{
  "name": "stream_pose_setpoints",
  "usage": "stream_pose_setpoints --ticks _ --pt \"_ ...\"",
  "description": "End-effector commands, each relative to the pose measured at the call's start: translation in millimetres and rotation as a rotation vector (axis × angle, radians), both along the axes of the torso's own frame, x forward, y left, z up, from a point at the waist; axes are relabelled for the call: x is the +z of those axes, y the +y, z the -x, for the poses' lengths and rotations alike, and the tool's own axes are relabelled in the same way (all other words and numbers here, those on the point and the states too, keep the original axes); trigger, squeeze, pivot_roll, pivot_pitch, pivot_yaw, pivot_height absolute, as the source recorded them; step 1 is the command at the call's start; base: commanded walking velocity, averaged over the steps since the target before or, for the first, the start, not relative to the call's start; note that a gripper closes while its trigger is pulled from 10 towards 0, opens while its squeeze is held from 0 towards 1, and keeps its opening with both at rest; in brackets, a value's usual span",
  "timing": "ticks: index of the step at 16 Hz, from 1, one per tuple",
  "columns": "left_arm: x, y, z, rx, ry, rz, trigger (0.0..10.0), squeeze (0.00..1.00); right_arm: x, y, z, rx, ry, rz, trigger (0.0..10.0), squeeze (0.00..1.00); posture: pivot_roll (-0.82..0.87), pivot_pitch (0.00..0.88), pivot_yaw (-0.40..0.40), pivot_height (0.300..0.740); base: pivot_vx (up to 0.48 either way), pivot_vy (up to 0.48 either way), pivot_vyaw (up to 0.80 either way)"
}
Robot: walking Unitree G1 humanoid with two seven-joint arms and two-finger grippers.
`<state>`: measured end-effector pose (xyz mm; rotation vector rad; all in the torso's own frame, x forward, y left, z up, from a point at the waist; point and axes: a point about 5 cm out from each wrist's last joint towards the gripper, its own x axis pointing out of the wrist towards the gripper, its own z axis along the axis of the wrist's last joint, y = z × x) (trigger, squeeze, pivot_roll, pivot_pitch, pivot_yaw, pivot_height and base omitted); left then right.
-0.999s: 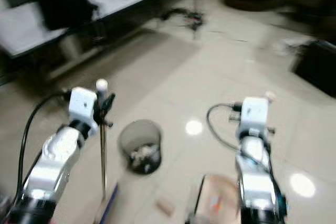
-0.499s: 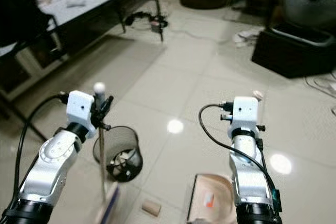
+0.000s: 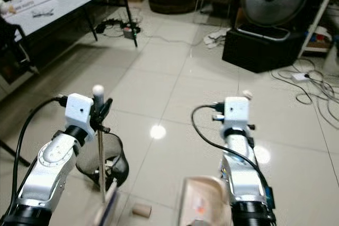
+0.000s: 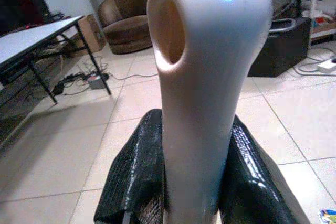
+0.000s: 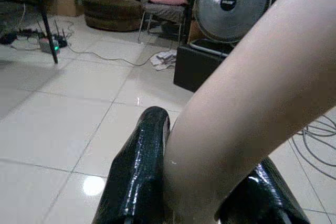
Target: Sweep floor
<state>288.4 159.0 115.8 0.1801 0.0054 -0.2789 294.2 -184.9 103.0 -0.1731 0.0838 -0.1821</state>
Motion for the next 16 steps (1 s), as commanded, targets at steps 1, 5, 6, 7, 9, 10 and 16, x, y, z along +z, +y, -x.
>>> stream_pose_setpoints --ticks 1,5,6,7,9,10,16 --pt "8.5 2.1 -3.6 0.011 -0.038 -0.008 10.0 0.00 10.6 2.0 -5.0 0.016 -0.046 0.009 10.0 0.00 -0.01 0.009 0.106 0.740 0.000 0.270 0.00" --pt "8.2 -1.0 -5.3 -0.008 -0.033 -0.015 10.0 0.00 7.9 3.9 -3.7 0.015 -0.041 -0.010 10.0 0.00 -0.02 0.013 0.110 0.740 0.000 0.340 0.00" --pt "8.2 -1.1 -5.4 -0.010 -0.032 -0.016 10.0 0.00 7.0 4.0 -3.3 0.013 -0.039 -0.014 10.0 0.00 -0.02 0.015 0.112 0.740 0.000 0.349 0.00" --pt "8.0 -1.1 -5.4 -0.010 -0.032 -0.016 10.0 0.00 6.5 4.0 -2.9 0.012 -0.039 -0.016 10.0 0.00 -0.02 0.014 0.112 0.740 0.000 0.349 0.00" --pt "8.0 -1.4 -5.7 -0.013 -0.031 -0.017 10.0 0.00 5.8 3.7 -2.6 0.009 -0.037 -0.021 10.0 0.00 -0.02 0.016 0.113 0.740 0.000 0.349 0.00" --pt "8.0 -1.6 -5.9 -0.013 -0.030 -0.018 10.0 0.00 5.7 3.5 -2.6 0.008 -0.037 -0.023 10.0 0.00 -0.01 0.015 0.112 0.740 0.000 0.311 0.00" --pt "11.9 -4.0 -10.1 -0.005 -0.052 -0.030 10.0 0.00 6.6 1.6 -2.2 -0.002 -0.043 -0.026 10.0 0.00 -0.02 0.018 0.119 0.740 0.000 -0.320 0.00"
